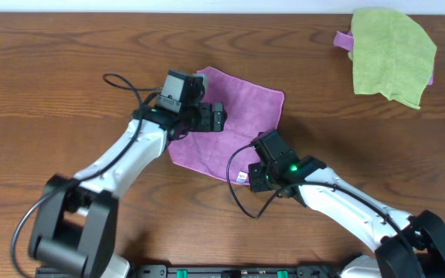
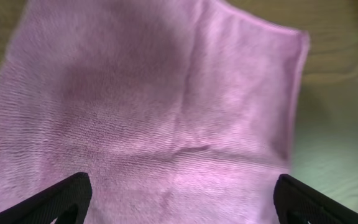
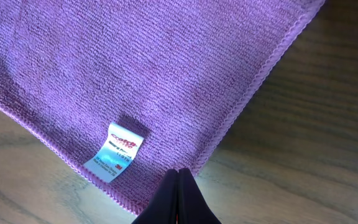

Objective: Fold the cloth

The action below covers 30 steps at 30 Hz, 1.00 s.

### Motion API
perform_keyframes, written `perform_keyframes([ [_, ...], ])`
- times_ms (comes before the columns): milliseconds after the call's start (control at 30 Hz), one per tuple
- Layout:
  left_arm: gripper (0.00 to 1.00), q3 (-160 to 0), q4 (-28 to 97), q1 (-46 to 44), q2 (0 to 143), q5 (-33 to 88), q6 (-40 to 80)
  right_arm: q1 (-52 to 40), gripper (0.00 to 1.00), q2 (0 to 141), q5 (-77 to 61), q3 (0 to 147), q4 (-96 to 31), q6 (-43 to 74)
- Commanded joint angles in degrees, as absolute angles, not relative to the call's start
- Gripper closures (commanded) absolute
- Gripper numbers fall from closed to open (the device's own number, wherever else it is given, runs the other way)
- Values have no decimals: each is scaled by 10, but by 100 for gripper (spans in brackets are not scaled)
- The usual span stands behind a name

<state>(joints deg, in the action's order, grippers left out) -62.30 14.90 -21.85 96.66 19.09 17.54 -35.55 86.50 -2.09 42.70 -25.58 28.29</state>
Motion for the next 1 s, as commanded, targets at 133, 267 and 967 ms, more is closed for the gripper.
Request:
perform_keyframes([
  [133,5,-625,227,-213,916,134,167,-351,98,861,-15,450,-214,293],
  [267,5,-623,274,-209,916,129,164,-324,99,863,-21,450,-184,292],
  [967,5,-490,315,-150,828,152,170,-248,99,1000,-112,561,-131,234],
])
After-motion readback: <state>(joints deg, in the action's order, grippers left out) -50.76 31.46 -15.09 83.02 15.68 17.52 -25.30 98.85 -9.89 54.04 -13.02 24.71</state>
